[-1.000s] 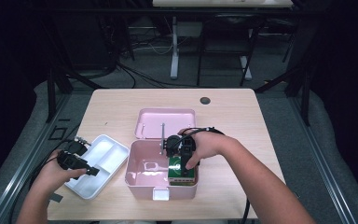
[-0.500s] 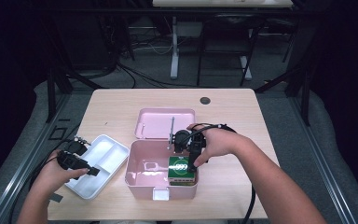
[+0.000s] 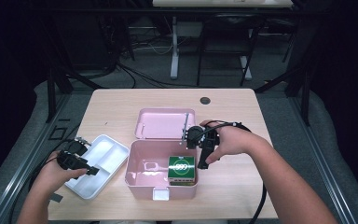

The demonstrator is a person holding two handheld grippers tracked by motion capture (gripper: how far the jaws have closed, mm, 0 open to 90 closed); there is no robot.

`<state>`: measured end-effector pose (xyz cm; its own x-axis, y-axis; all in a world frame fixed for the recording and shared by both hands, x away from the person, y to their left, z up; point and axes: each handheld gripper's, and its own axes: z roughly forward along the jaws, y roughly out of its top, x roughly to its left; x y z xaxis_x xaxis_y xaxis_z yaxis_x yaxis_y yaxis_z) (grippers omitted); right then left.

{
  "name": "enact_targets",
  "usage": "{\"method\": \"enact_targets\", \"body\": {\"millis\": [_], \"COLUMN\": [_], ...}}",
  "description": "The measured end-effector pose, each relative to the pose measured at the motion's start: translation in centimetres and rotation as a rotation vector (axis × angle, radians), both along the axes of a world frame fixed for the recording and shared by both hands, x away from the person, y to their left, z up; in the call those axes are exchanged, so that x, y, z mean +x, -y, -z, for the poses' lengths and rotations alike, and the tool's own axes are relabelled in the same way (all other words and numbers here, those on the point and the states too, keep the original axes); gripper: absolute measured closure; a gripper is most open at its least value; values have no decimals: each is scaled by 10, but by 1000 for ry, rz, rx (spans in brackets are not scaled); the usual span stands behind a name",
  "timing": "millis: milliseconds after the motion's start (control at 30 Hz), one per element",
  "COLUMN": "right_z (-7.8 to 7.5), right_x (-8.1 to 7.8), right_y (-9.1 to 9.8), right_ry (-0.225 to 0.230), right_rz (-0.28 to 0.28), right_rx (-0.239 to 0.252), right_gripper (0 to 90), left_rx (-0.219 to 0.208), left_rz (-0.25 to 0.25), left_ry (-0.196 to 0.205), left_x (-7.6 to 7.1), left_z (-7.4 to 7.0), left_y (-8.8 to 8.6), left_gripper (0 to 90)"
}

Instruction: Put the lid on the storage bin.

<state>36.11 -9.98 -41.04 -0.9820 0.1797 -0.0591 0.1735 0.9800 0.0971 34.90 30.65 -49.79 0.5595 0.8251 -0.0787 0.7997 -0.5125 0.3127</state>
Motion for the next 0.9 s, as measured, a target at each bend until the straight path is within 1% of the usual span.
{"method": "enact_targets", "body": {"millis": [133,267,300,367,433,567,667,800,833,900], "right_z": [2,5,6,7,8,11,17,26,28,32], "right_x": [0,0,0,1,0,0,1,0,-1,-3], "right_y": [9,18,20,26,32,44,52,59,60,62], "right_ry": [2,1,7,5,11,28,35,45,51,76], "right_rz": [17,36,39,53,71,133,197,267,281,311], "right_rx": [-3,0,5,12,28,51,73,77,78,104], "right_gripper": [193,194,194,194,194,206,213,216,216,219], "left_rx": [11,10,10,5,4,-4,-12,-20,-24,-27], "left_rz": [8,7,9,10,0,-12,-23,-27,-26,-29], "left_ry": [5,13,15,19,17,21,22,32,36,37], "left_x": [-1,-1,-1,-1,-1,-2,-2,-2,-2,-2], "left_z": [0,0,0,0,0,0,0,-1,-1,-1], "left_y": [0,1,1,0,0,-2,-3,-3,-3,-3], "left_gripper": [351,358,357,357,358,358,358,358,358,358]}}
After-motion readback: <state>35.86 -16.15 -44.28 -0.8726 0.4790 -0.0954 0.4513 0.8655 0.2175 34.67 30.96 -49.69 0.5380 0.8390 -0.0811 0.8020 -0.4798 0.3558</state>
